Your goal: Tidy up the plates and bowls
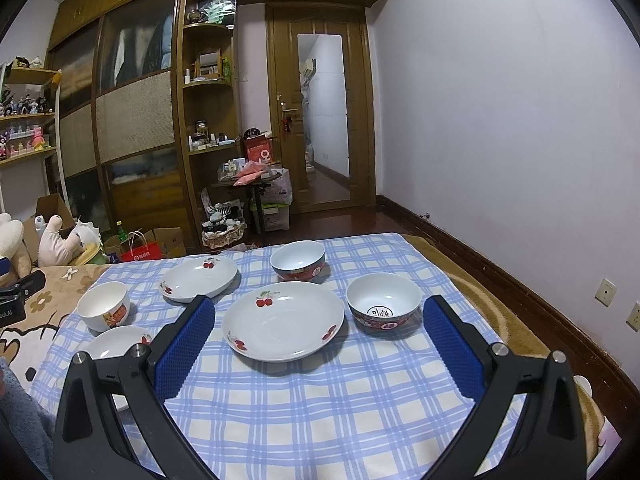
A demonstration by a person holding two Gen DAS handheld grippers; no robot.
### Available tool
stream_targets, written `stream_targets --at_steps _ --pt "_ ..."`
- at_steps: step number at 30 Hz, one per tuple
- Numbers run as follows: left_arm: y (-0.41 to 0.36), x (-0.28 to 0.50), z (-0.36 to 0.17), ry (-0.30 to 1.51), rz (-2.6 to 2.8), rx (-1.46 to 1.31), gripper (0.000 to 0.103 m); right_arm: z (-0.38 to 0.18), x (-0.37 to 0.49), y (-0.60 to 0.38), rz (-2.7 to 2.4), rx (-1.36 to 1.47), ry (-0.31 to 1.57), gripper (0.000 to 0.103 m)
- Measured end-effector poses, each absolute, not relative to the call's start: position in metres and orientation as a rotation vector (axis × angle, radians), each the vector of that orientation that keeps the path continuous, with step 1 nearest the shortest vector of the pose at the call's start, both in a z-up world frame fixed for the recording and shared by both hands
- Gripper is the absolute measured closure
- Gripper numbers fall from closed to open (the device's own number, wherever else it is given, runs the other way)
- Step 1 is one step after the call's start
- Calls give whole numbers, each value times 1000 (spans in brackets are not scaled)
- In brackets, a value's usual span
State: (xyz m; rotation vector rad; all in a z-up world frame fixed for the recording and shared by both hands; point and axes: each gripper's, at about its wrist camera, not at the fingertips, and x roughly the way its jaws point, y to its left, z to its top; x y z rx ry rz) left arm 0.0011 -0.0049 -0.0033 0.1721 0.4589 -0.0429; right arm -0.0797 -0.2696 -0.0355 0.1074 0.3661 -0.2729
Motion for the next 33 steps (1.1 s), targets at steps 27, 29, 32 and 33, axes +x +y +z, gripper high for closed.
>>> stream_targets --at_steps 27,29,32,33 --pt "-7 2 -3 461 -40 178 4 -35 -80 -270 -273 111 368 0" --pt "-7 2 -3 462 -42 177 4 -35 -81 -270 -273 112 368 0" --pt "-8 2 -3 462 -41 178 4 -35 -81 -270 -272 112 368 0" --pt "-8 2 -3 462 -40 178 4 -35 -81 -270 -272 112 368 0"
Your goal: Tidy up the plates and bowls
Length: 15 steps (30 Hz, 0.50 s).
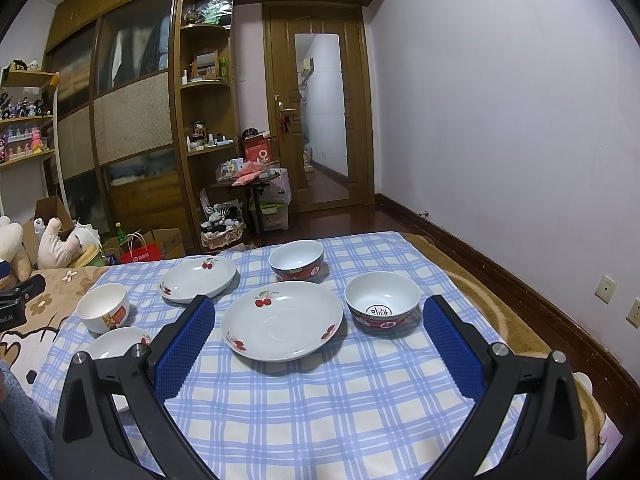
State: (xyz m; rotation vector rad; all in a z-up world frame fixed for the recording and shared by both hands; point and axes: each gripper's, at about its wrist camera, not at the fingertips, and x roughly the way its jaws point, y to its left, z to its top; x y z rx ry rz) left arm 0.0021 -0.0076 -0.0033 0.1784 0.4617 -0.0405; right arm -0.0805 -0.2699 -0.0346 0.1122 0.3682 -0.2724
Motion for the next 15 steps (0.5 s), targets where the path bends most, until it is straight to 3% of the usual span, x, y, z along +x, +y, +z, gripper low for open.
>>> stream_targets --at_steps 15 --pt "-11 -2 2 469 -101 199 4 -31 -84 -269 -279 110 367 0"
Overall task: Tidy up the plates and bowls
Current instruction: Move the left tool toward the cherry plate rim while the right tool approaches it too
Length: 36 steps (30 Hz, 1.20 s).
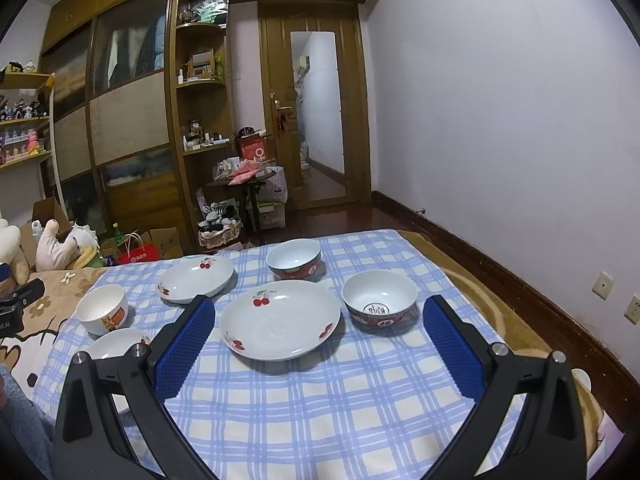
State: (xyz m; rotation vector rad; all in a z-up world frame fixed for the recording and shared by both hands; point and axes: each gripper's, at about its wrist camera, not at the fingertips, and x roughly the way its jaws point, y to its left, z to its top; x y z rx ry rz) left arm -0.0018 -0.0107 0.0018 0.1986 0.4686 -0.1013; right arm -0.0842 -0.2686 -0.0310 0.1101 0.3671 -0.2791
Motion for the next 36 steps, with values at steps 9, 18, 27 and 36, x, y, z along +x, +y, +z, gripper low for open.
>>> stream_targets --at_steps 9,18,27,36 --pt "-20 2 14 491 -143 217 4 -24 -76 -270 -301 106 384 0" --pt "-41 31 41 484 -185 219 4 -10 -60 -266 -335 48 354 0" --pt "-83 80 53 520 -251 242 4 -1 -28 -276 -353 62 374 0" --pt "-129 146 39 648 -302 299 4 -5 13 -301 -360 162 452 0"
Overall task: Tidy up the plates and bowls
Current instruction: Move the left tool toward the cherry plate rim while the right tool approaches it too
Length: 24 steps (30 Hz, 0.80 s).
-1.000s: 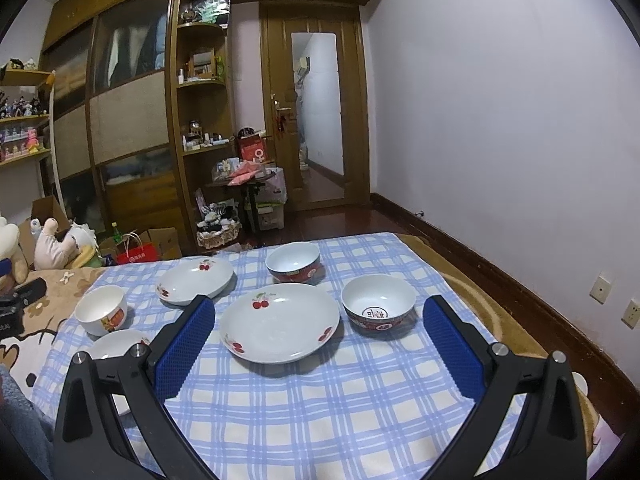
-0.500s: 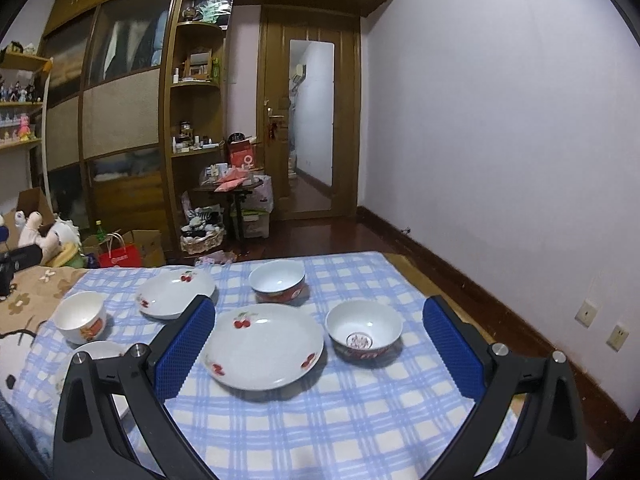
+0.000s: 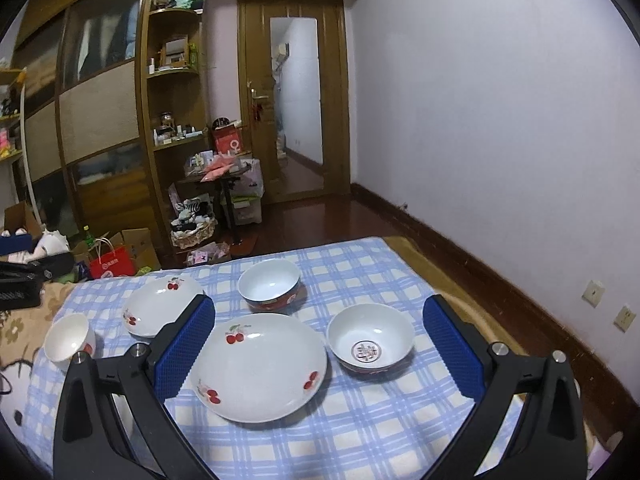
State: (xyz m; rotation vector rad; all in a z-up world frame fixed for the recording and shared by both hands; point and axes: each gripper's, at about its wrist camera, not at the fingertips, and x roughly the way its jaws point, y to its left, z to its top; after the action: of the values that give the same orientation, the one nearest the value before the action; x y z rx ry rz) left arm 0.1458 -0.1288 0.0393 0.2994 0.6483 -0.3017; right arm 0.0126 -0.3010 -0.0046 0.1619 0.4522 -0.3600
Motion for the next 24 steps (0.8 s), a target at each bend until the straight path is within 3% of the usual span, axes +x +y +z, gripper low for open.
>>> stream_targets --at_steps 13,16,24 --pt "-172 216 -38 871 -348 360 5 -54 54 -318 -366 304 667 1" --pt "-180 225 -57 905 -358 389 5 -69 61 -328 -338 368 729 15" --pt "-196 244 -96 1010 -390 429 5 -107 77 -344 -338 415 832 15"
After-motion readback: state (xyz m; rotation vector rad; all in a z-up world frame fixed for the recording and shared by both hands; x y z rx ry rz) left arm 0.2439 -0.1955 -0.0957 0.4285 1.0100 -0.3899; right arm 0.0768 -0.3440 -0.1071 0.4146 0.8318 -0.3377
